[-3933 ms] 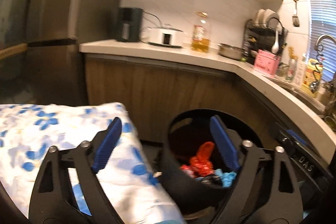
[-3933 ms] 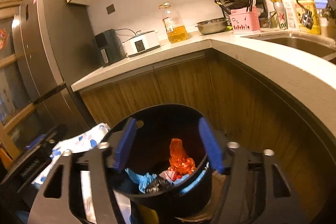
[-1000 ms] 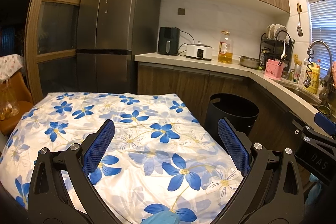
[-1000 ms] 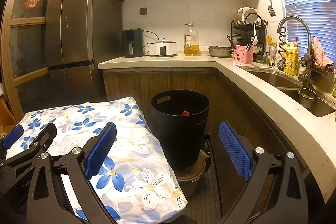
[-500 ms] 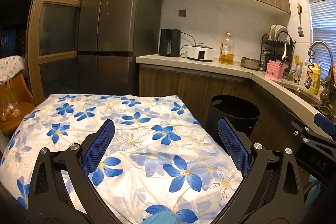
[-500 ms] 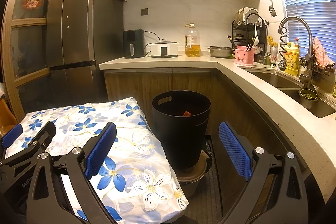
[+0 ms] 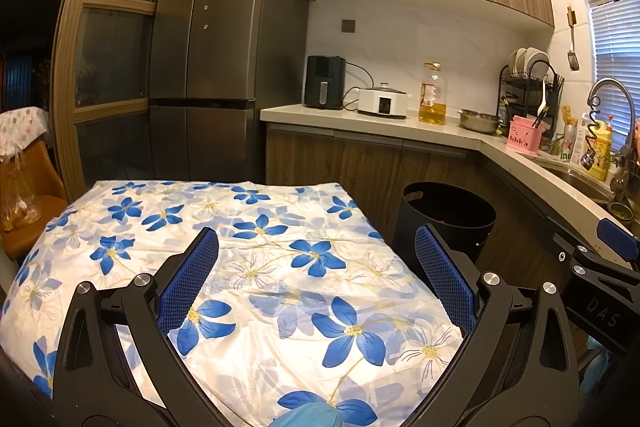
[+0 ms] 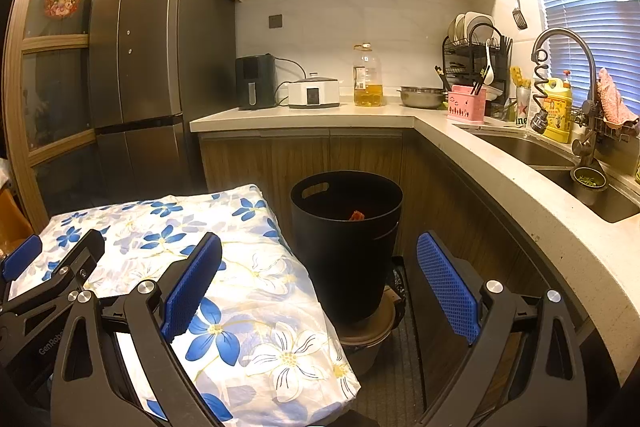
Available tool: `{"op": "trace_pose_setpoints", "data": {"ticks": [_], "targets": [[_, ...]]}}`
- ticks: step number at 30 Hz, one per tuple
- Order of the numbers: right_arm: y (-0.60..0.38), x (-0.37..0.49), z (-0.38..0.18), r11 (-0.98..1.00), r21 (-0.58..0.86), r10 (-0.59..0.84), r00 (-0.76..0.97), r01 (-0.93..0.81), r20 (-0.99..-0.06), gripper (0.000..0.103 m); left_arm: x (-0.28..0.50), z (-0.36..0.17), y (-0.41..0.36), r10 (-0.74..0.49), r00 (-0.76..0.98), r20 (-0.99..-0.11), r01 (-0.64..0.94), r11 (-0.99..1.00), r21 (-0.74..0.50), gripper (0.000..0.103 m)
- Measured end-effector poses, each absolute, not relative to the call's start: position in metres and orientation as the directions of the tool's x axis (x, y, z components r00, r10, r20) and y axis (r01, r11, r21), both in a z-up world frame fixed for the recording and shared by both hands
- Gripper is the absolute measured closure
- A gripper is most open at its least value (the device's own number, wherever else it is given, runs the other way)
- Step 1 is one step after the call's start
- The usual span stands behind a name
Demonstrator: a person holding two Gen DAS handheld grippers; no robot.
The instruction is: Collect trash
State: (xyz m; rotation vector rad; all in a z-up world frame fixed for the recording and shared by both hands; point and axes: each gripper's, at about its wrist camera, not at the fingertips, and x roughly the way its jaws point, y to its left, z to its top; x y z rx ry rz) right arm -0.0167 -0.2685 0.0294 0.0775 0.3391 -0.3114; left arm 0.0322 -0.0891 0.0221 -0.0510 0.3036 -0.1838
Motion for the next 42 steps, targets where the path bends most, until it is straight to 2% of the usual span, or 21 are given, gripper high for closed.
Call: {"op": "trace_pose_setpoints", "data": {"ticks": [40,42], "targets": [[-0.2697,-0.0193,0.0282,0.948,0.029,-0.288,0.896,0.316,-0.339,0.008,0.0306,0.0221,-0.0912,-0.192,0.938,-0.29,0.177,0.981,-0.079,0.006],[-0.2699,-0.0197,0.0279,0.947,0.029,-0.29,0.895,0.319,-0.339,0.008,0.0303,0.0212,-0.0922,-0.184,0.939,-0.291,0.172,0.983,-0.067,0.012]]}}
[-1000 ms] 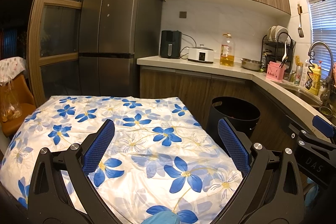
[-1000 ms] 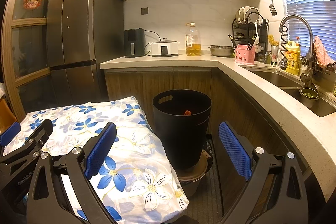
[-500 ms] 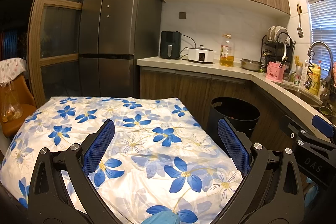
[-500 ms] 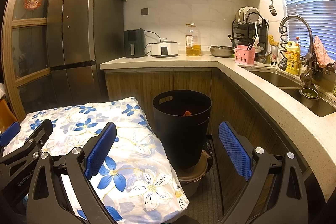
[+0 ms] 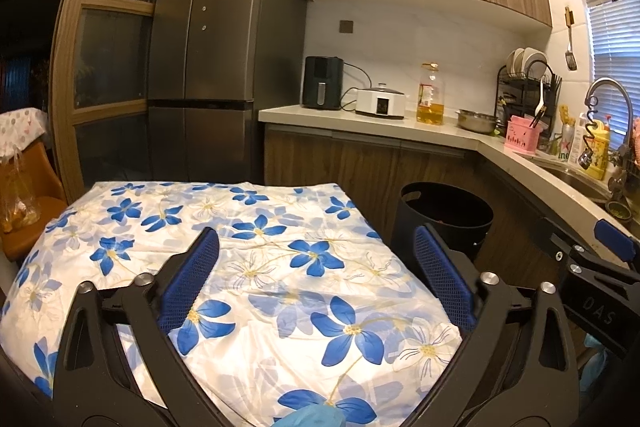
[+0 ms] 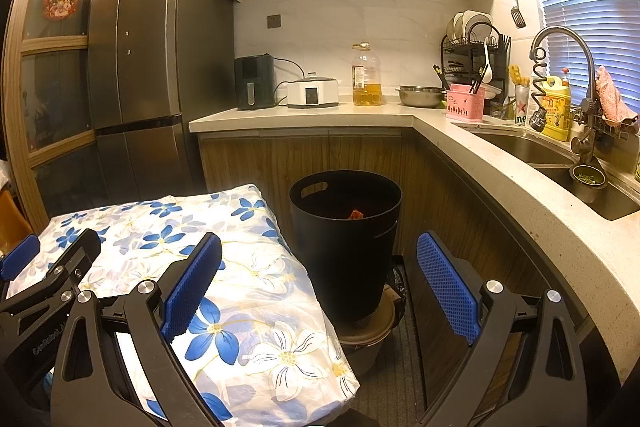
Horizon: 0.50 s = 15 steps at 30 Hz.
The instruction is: Collect trash
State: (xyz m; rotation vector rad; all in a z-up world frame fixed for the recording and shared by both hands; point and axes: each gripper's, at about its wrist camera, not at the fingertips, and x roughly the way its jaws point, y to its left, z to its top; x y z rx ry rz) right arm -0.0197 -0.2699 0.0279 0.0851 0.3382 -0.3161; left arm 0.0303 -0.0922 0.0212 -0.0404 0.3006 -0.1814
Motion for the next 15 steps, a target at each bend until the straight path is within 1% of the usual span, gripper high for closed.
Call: {"op": "trace_pose_setpoints", "data": {"ticks": [1,2,7,9,10,11,15], "targets": [[-0.2704,-0.0202,0.0275,0.947,0.031,-0.29,0.895,0.319,-0.339,0.008,0.0298,0.0207,-0.0944,-0.18,0.939,-0.293,0.172,0.984,-0.053,0.02],[-0.2702,-0.0201,0.0276,0.947,0.032,-0.29,0.895,0.319,-0.34,0.008,0.03,0.0198,-0.0961,-0.177,0.939,-0.296,0.173,0.984,-0.039,0.022],[-0.2721,-0.0206,0.027,0.947,0.034,-0.29,0.894,0.32,-0.342,0.008,0.0291,0.0173,-0.1001,-0.184,0.936,-0.299,0.186,0.982,-0.022,0.022],[-0.2722,-0.0204,0.0272,0.946,0.035,-0.293,0.893,0.324,-0.342,0.008,0.029,0.0168,-0.1003,-0.176,0.938,-0.297,0.178,0.984,-0.021,0.016],[-0.2722,-0.0204,0.0268,0.945,0.036,-0.293,0.893,0.324,-0.342,0.008,0.0291,0.0168,-0.0994,-0.175,0.939,-0.297,0.175,0.984,-0.027,0.01],[-0.2721,-0.0207,0.0268,0.945,0.037,-0.294,0.892,0.326,-0.342,0.008,0.0278,0.0171,-0.0989,-0.17,0.941,-0.294,0.168,0.985,-0.032,0.008],[-0.2733,-0.0215,0.026,0.943,0.044,-0.296,0.892,0.329,-0.342,0.008,0.0254,0.0187,-0.0962,-0.157,0.947,-0.279,0.15,0.988,-0.046,0.007]]}}
